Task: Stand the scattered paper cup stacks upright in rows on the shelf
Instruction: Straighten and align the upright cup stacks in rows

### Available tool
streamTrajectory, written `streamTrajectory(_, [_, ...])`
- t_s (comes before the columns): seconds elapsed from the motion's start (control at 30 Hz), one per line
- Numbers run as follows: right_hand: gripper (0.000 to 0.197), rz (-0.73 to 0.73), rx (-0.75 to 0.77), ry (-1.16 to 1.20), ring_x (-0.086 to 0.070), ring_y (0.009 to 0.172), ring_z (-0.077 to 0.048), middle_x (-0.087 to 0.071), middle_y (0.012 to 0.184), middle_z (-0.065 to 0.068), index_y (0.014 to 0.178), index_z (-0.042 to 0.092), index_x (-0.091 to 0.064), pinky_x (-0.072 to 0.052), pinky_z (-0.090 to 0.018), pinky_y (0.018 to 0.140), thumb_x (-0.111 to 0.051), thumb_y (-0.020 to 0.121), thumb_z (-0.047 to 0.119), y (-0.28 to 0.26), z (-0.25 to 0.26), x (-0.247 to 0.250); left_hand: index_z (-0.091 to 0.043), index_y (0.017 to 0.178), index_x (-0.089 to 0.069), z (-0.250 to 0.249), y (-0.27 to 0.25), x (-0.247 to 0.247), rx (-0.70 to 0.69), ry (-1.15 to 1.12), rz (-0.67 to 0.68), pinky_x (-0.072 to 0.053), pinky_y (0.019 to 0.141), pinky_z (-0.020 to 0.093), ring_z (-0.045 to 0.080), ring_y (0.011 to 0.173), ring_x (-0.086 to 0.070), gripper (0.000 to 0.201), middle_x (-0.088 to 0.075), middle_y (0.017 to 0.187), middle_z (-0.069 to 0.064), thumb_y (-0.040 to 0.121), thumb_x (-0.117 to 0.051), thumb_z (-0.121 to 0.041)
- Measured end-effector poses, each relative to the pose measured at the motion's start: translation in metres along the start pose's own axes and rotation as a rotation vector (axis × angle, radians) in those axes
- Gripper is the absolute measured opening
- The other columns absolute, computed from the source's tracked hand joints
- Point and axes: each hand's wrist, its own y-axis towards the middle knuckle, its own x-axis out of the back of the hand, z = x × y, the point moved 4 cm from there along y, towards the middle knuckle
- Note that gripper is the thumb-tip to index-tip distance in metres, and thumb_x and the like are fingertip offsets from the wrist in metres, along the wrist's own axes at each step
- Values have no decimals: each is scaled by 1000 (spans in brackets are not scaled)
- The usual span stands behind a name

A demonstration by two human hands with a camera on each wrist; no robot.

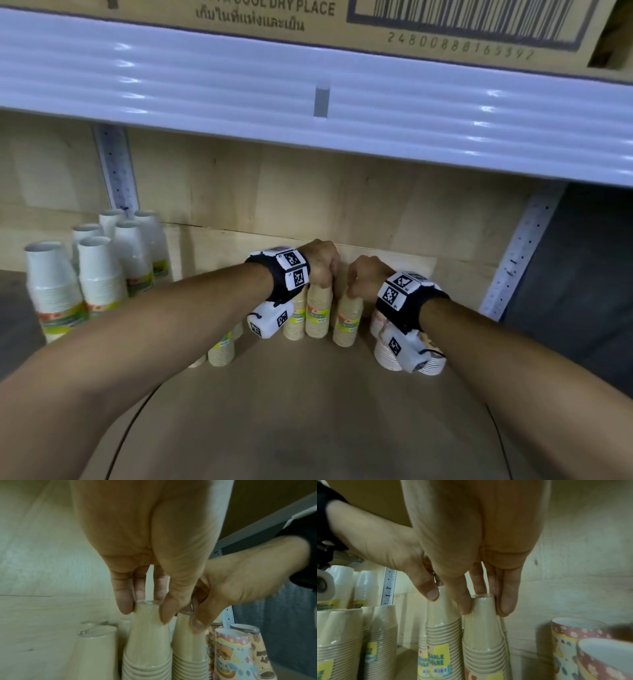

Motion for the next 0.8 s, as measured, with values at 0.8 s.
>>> streamTrajectory(0.8, [14,43,-21,55,-64,83,-20,-68,89,-4,89,12,-69,-46,-29,65,-69,79,22,38,-12,-18,-8,90,-62,0,32,-19,-9,54,51,-45,61,28,23,80,-60,15,-60,87,8,78,-71,-6])
